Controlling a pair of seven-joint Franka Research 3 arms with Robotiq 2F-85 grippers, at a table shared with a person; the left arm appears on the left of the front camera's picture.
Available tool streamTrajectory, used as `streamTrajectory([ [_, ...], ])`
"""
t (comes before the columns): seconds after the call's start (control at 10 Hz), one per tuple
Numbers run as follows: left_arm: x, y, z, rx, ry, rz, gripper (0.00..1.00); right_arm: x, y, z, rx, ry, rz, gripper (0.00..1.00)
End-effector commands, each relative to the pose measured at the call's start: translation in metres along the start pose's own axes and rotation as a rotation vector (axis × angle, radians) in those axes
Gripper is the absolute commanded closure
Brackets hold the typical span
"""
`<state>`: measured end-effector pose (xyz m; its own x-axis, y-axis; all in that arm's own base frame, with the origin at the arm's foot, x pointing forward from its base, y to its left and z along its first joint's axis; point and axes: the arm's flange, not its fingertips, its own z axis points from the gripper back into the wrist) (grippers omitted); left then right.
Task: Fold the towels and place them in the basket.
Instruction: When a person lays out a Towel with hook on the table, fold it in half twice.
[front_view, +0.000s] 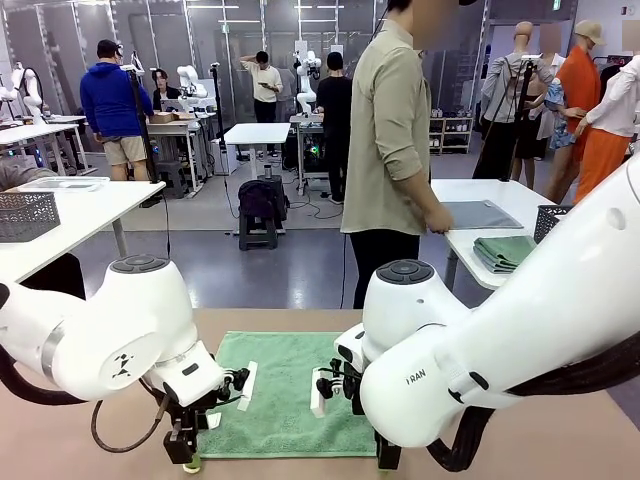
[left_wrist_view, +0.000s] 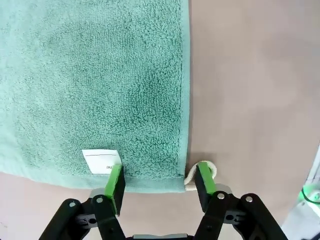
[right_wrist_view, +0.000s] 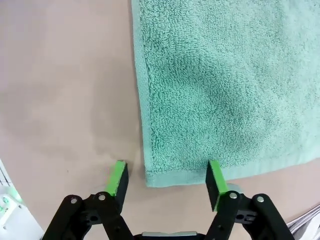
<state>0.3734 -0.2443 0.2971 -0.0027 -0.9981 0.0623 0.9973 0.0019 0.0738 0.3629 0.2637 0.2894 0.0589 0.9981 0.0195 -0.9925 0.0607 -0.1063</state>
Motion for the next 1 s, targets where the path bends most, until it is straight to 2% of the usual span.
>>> streamTrajectory([
  [0.0, 0.001, 0.006, -0.004, 0.014, 0.016, -0.015, 0.44, -0.001, -0.004, -0.005, -0.007, 0.013, -0.004, 0.4],
  [0.1, 0.002, 0.006, -0.003, 0.016, 0.018, -0.015, 0.47, -0.001, -0.004, -0.005, -0.012, 0.014, -0.002, 0.5],
  [0.3, 0.003, 0.008, -0.002, 0.001, 0.021, -0.016, 0.47, -0.001, -0.005, -0.005, 0.001, 0.017, -0.007, 0.5],
  [0.6, 0.004, 0.009, 0.003, -0.006, 0.037, -0.019, 0.72, -0.001, -0.006, -0.003, 0.013, 0.023, -0.006, 0.82],
  [0.7, 0.005, 0.009, 0.004, -0.01, 0.04, -0.021, 0.84, -0.002, -0.007, -0.001, 0.017, 0.022, -0.005, 0.89],
  [0.8, 0.006, 0.01, 0.005, -0.015, 0.042, -0.023, 0.91, -0.002, -0.007, 0.0, 0.021, 0.024, -0.004, 0.86],
  [0.9, 0.007, 0.01, 0.006, -0.021, 0.045, -0.025, 1.0, -0.001, -0.008, 0.0, 0.026, 0.027, -0.002, 1.0],
])
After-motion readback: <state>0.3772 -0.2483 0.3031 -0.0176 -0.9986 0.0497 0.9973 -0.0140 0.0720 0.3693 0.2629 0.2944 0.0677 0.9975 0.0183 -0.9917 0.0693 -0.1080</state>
